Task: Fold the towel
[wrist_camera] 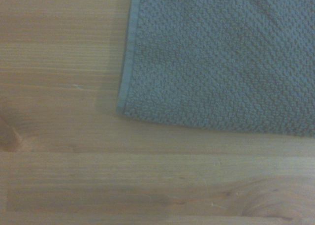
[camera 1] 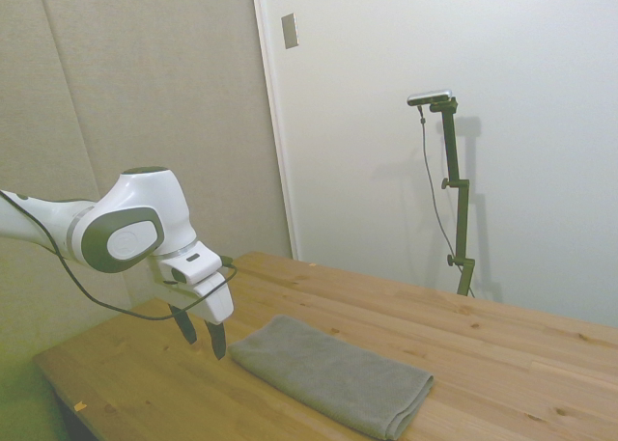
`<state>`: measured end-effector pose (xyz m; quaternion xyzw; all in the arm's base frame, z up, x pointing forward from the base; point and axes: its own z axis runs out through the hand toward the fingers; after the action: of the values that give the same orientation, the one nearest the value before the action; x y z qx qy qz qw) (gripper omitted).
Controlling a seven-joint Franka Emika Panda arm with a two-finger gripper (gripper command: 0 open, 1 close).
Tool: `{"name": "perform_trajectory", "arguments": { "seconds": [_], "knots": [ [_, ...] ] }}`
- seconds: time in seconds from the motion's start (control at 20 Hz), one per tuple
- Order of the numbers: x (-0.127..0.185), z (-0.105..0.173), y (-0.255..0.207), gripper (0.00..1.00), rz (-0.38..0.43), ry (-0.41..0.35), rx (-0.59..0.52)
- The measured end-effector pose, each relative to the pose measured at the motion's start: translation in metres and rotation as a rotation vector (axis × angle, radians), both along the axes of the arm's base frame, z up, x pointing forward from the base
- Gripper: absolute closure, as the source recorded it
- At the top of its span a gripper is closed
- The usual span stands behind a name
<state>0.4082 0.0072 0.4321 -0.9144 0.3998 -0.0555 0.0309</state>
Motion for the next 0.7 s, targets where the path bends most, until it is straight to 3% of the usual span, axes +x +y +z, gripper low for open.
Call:
{"name": "perform_trajectory", "arguments": {
  "seconds": [0.25,0.55,0.7],
  "knots": [
    [0.014,0.002,-0.001,0.00,-0.003,-0.016,0.009],
    [0.078,-0.008,0.012,0.00,-0.018,-0.020,-0.009],
    [0.106,-0.018,0.031,0.00,-0.042,-0.026,-0.084]
  ]
}}
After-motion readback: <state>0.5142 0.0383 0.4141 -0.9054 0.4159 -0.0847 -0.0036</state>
